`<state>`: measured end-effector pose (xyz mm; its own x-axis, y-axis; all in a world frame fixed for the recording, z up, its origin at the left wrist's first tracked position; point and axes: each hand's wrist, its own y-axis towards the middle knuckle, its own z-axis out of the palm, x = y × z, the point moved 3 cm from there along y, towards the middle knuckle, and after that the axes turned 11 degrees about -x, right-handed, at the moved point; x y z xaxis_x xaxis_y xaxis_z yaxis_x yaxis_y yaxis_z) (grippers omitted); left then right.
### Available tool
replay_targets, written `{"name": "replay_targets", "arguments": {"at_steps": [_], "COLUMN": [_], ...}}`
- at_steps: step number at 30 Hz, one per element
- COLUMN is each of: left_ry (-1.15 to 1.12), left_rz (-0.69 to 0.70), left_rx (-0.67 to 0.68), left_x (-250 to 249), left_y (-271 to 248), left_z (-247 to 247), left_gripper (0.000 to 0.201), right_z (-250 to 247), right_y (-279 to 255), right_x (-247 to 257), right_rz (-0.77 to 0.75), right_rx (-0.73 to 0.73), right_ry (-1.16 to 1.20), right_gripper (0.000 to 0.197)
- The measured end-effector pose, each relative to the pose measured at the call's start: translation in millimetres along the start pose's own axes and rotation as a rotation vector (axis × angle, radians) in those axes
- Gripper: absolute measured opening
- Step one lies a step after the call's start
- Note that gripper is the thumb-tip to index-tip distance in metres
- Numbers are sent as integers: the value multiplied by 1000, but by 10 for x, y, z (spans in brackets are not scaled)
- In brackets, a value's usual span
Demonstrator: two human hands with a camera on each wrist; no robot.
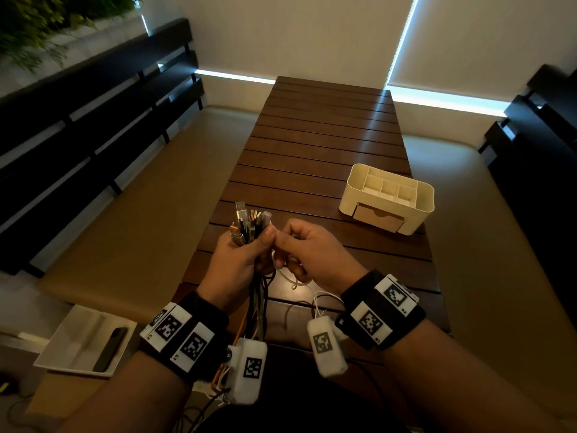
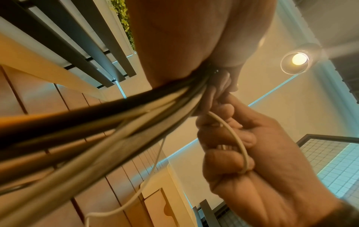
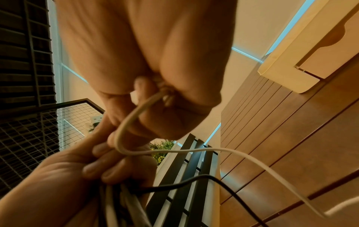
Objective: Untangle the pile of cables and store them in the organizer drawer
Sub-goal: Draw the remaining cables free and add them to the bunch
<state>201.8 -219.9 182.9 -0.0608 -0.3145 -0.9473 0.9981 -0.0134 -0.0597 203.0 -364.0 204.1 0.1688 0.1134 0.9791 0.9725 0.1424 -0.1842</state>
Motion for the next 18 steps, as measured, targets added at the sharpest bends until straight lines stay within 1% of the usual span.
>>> {"name": "replay_targets", "arguments": {"at_steps": [2, 4, 6, 8, 9, 11, 13, 14, 15, 17, 18], "left_ry": [-17, -50, -75, -93, -101, -121, -150, -165, -200, -277, -301], "left_rz": [7, 15, 28, 43, 48, 57, 41, 31, 11, -15, -11], "left_rx": [-23, -56, -102, -173, -209, -245, -252, -244, -234, -218, -231], "left_x": [-42, -111, -177, -267, -306, -385, -416, -417, -420, -448, -475], "left_y": [21, 57, 97, 128, 151, 186, 195, 187, 174, 145, 151], "left_z": [6, 1, -23, -67, -96, -134, -145, -134, -113, -108, -155], "left_gripper": [17, 10, 4, 6, 7, 7, 13, 12, 7, 11, 12], "right_z": [-20, -31, -33, -28, -24, -28, -57, -76, -97, -161, -203], "right_y": [-7, -15, -35, -73, -94, -125, -117, -105, -95, -75, -66], "right_x": [-23, -48, -98, -176, -215, -259, -257, -249, -239, -243, -256], "right_rz": [-3, -5, -2, 9, 15, 14, 16, 25, 40, 81, 101], "right_rx": [56, 114, 139, 152, 154, 127, 65, 42, 26, 13, 16], "right_ry": [44, 50, -48, -143, -141, -73, 19, 82, 154, 267, 297], "right_gripper": [11, 4, 4, 4, 5, 9, 12, 12, 13, 15, 16]}}
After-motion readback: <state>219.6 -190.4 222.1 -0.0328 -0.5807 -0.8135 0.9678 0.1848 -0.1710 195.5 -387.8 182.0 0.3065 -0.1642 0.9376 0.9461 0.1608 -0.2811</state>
